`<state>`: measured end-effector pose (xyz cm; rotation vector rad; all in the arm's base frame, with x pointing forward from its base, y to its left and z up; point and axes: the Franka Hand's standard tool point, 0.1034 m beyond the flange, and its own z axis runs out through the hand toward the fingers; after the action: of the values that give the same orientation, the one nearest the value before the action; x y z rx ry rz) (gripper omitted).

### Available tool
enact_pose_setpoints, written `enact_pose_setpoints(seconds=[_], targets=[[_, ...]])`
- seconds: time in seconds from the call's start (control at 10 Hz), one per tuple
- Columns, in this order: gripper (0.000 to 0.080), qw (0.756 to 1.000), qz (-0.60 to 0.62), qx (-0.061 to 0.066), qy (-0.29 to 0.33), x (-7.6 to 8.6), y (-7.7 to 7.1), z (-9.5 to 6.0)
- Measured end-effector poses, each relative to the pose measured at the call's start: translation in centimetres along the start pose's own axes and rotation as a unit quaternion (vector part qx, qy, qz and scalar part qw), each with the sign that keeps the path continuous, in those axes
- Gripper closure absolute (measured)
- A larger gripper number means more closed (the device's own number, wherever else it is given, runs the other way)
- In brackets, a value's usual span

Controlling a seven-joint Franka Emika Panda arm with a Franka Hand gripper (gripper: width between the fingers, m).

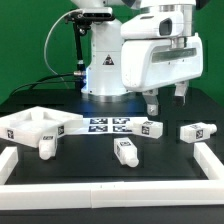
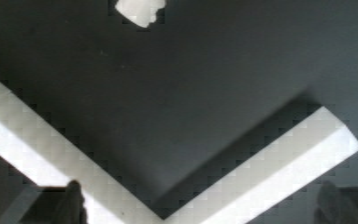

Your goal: Assemble one leg

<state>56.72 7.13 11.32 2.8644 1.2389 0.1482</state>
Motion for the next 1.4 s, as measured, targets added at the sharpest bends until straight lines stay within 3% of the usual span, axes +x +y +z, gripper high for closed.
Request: enact_pose_setpoints(seconds=[0.4,0.6,0.9,1.2,1.3,1.4], targets=[[0.015,1.0,0.003,-0.001,0.0,-0.2,0.3,0.0],[0.015,0.998,0.05,0.005,-0.023,-2.3,1.4,0.4],[0.015,0.998,0.057,0.003,-0.02,-6.9,3.1,3.5],[0.015,0.998,0.062,0.006,-0.024,-6.7,2.9,3.4],[0.015,0.996,0.088,0.013,-0.027,-7.2,2.7,4.0],[0.015,0.991,0.128,0.027,-0.041,-8.2,2.1,5.6]])
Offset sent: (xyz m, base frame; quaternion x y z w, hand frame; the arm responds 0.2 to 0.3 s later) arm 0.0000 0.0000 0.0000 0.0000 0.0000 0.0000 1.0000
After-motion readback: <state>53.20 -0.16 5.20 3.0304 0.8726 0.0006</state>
